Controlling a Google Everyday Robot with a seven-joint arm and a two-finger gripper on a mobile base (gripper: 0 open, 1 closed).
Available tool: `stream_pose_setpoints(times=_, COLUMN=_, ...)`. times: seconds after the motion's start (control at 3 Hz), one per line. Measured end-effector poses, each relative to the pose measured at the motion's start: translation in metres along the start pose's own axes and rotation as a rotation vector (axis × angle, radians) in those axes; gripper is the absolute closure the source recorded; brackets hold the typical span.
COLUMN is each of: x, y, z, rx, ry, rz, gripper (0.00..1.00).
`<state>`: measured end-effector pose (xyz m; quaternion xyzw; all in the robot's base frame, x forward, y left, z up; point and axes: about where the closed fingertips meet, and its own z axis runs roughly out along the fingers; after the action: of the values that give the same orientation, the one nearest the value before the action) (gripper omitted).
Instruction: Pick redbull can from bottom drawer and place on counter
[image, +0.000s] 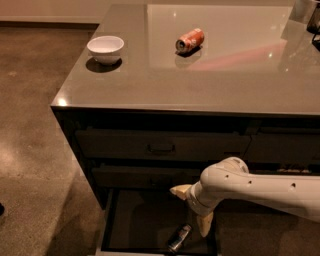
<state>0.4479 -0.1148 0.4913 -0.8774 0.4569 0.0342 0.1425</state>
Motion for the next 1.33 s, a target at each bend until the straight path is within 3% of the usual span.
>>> stream_pose_setpoints(times=0.33, x=0.006, y=-0.014, z=0.022, rx=0.018, ry=0.023, rz=-0.127, gripper=0.0)
stream_pose_setpoints(times=0.67, x=0.026, y=-0.031, z=0.065, rx=0.009, ry=0.054, rz=-0.294, gripper=0.0)
stream_pose_setpoints(times=1.0, x=0.057, y=-0.033, z=0.122, rx=0.007, ry=0.053, rz=-0.395, gripper=0.0)
stream_pose_setpoints(times=1.33, x=0.078, y=-0.013, z=0.193, rx=-0.05, ry=0.043, rz=-0.457, gripper=0.0)
